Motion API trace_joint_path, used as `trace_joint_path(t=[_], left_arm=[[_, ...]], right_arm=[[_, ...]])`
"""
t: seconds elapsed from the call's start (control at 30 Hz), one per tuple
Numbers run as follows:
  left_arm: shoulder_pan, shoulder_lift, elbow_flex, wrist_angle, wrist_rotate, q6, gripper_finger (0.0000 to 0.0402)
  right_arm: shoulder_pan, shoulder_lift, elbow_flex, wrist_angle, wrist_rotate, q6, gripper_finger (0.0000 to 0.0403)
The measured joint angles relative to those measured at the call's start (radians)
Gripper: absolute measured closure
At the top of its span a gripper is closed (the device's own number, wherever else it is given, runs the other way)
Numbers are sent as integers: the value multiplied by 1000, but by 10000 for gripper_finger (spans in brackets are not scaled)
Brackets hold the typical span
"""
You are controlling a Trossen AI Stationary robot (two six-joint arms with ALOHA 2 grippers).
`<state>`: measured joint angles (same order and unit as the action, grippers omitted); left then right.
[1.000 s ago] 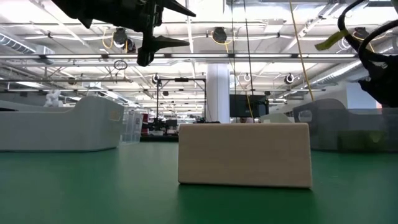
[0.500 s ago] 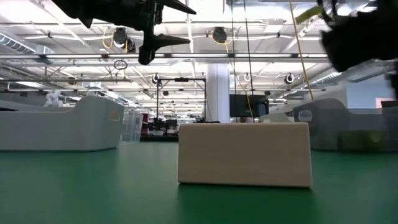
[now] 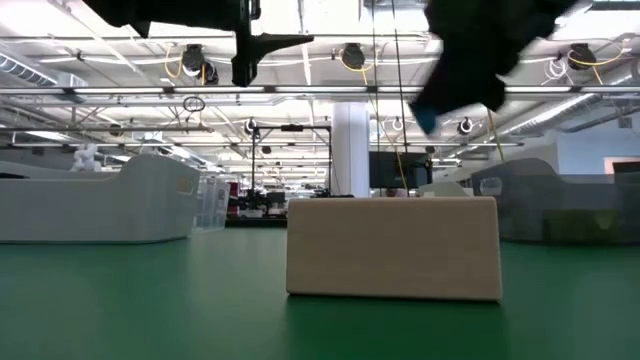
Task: Sort & place blocks by color
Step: Put the blue block into the gray bin
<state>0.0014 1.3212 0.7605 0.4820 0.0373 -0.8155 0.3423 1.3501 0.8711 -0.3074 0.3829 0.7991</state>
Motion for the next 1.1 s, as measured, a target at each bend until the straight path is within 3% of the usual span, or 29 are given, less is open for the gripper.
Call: trace_joint_path(t=[0.13, 0.3, 0.4, 0.83, 1.1], left_arm=[[8, 0, 0, 0, 0, -133, 146], [10, 0, 0, 5, -1, -250, 146], [10, 0, 0, 13, -1, -307, 146], [10, 2, 0, 72, -21, -416, 146], [10, 2, 0, 71, -41, -437, 146]], right_arm=[[-83, -52, 0, 224, 88, -219, 287], [-159, -63, 1, 575, 87, -510, 287], [-194, -54, 1, 721, 37, -607, 287], [-230, -40, 1, 748, -76, -704, 287], [-230, -38, 1, 775, -119, -848, 287]])
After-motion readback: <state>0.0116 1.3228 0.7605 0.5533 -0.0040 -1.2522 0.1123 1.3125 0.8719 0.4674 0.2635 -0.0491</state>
